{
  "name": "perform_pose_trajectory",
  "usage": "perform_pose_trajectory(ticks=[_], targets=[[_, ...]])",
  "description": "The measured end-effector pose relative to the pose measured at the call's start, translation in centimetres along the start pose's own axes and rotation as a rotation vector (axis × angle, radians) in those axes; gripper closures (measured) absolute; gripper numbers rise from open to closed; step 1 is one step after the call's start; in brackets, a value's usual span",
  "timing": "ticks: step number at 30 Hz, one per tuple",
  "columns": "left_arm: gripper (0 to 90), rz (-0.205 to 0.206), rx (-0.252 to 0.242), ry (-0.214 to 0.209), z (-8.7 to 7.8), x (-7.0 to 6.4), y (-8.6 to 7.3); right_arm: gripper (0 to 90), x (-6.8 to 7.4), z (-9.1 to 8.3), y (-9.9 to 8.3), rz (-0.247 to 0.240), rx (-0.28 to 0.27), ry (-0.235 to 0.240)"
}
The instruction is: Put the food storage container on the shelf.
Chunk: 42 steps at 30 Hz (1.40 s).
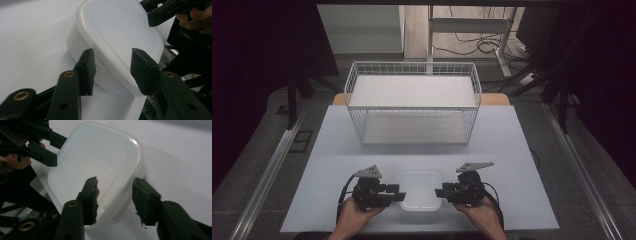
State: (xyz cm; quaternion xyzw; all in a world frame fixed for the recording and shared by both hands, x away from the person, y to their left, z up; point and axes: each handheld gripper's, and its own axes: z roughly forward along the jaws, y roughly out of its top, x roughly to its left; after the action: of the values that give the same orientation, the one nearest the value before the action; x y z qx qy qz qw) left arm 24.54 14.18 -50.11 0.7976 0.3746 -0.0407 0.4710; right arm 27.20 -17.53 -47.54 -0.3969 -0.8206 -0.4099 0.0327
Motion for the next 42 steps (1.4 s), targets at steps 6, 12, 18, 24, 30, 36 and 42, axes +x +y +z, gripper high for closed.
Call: perform_pose_trajectory(ticks=[6,12,18,24,30,36,42], targets=[[70.3,-0.064,-0.05,0.005,-0.7,0.1,-0.1,71.1,0.2,-0.5,-0.2,0.052,-0.06,-0.004],[80.5,-0.073,-0.079,0.046,-0.9,0.1,0.1,78.1,0.7,-0.6,-0.2,0.02,-0.108,-0.059],[80.5,-0.07,-0.089,0.061,-0.8,0.1,0.3,78.1,0.7,-0.5,0.0,0.005,-0.119,-0.075],[80.6,-0.057,-0.106,0.059,-1.5,0.0,1.0,78.0,0.8,-1.0,0.6,-0.015,-0.146,-0.065],[80.6,-0.037,-0.126,0.082,-2.4,-0.1,2.3,78.0,1.0,-1.3,1.9,-0.041,-0.163,-0.063],[80.6,-0.023,-0.154,0.09,-3.6,0.1,4.2,78.0,1.3,-2.0,4.3,-0.074,-0.185,-0.064],[80.6,-0.003,-0.18,0.103,-4.6,0.1,6.0,78.0,1.5,-2.8,6.6,-0.097,-0.209,-0.066]])
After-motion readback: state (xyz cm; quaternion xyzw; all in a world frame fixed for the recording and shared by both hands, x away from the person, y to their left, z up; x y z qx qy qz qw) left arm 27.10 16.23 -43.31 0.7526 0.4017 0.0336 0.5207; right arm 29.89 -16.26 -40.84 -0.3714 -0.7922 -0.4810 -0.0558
